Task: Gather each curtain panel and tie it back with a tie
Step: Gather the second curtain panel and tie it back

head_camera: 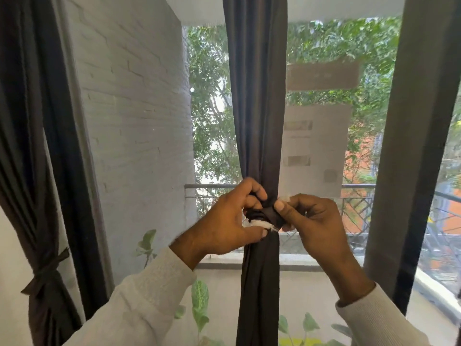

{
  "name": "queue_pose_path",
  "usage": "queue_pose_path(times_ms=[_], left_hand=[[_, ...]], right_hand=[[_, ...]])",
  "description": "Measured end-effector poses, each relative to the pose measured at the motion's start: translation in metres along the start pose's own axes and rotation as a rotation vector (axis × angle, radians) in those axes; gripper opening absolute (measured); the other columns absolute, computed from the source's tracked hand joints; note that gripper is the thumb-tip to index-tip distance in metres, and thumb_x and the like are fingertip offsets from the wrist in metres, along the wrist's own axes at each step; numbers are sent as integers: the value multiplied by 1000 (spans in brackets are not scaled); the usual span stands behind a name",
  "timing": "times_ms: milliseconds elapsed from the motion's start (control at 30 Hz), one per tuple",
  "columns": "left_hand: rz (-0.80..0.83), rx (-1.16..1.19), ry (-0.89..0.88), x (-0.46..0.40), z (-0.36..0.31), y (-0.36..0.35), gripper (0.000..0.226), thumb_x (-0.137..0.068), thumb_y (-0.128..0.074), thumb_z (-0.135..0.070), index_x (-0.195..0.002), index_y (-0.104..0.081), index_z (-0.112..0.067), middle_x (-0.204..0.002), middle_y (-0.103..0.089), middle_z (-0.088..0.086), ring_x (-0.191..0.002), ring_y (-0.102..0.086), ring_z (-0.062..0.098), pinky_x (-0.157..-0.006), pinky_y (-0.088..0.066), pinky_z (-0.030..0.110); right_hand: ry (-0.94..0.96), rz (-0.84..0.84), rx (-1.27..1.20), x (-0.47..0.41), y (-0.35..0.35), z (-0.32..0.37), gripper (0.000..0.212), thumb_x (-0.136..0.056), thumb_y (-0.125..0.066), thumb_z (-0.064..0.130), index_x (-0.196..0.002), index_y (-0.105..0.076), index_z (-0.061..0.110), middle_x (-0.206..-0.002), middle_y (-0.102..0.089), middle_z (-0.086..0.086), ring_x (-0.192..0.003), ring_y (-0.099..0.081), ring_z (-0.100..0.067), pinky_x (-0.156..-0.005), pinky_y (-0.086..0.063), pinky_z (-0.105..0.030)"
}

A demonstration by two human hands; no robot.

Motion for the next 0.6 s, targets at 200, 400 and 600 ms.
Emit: queue_pose_path(times_ms=[200,400,600], left_hand=[[-135,-310,-143,-4,5,-7,34,-85,-80,-18,-105,-55,-30,-78,-63,-13,-74,-60,12,-77,-44,34],[-154,-209,-210,-6,5,-1,8,-97,-81,-25,-98,-73,-23,-81,-70,-9,-78,-66,17,-74,-54,38],[-332,-552,-416,2,8,-5,18,-100,-78,-26,-116,-83,-19,-118,-69,-2,-103,-65,20,-88,-52,43]], right_hand=[[-53,17,-46,-5,3,3,26,-88,-76,26,-76,-79,3,-61,-69,-8,-52,-65,-23,-59,-56,-30],[-44,24,-37,-10,12,8,26,-89,-76,25,-73,-77,4,-59,-68,-9,-51,-64,-24,-60,-56,-31],[-161,14,-136,-12,13,5,30,-86,-75,26,-70,-75,1,-58,-65,-8,-49,-59,-24,-58,-55,-33]])
Point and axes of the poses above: each hand's wrist, its own x-axis away from the middle knuckle, its own y-axis out of the back of the hand, z = x × y, the point moved 3 cm from there along -x, towards the middle knuckle
